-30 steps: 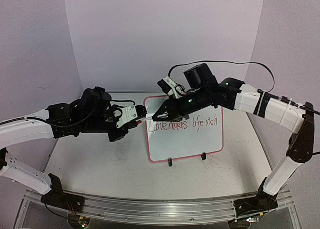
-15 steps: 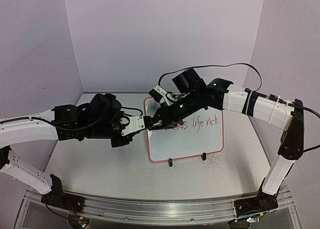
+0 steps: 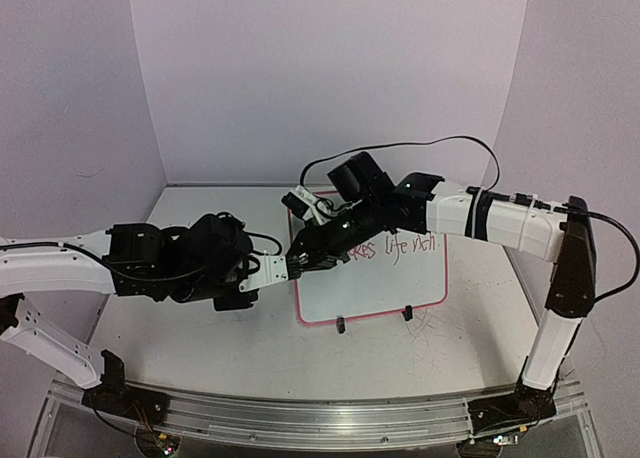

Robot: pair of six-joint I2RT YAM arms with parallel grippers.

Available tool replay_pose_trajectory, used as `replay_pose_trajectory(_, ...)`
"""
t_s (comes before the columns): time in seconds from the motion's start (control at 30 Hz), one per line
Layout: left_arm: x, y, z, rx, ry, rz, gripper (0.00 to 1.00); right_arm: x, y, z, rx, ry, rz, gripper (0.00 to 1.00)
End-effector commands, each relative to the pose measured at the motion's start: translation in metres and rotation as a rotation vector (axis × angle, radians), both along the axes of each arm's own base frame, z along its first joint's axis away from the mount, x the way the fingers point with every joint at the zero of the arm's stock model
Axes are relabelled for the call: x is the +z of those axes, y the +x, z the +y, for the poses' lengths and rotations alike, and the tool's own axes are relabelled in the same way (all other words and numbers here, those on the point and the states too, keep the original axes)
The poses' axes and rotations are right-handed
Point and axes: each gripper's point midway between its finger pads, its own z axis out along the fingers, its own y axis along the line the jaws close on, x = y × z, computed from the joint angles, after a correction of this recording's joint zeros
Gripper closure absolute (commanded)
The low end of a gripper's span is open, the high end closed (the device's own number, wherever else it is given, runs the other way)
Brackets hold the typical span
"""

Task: Write a sentence on the whiteboard
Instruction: Insert the pen cap into the whiteboard marker, then put down the whiteboard marker at the center of the board.

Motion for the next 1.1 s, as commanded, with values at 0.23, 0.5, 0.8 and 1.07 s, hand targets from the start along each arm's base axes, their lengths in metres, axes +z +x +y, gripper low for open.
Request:
replay_pose_trajectory(0.23,0.136,-0.01,-0.021,0.071,-0.664,-0.072,0.45,0.043,0.039,-0.113,-0.344,0.026,-0.364,1.0)
replay_pose_trajectory(0.5,0.152,0.034,-0.006,0.256,-0.851,0.034,0.23,0.063,0.068,-0.314,-0.963,-0.314,-0.569,1.0)
replay_pose_trajectory(0.8,0.156,0.072,0.003,0.423,-0.998,0.101,0.16,-0.027,0.115,-0.431,-1.31,-0.432,-0.4,1.0)
replay_pose_trajectory(1.07,0.162,0.065,0.013,0.424,-1.081,0.131,0.16,-0.108,0.136,-0.426,-1.348,-0.4,-0.293,0.98)
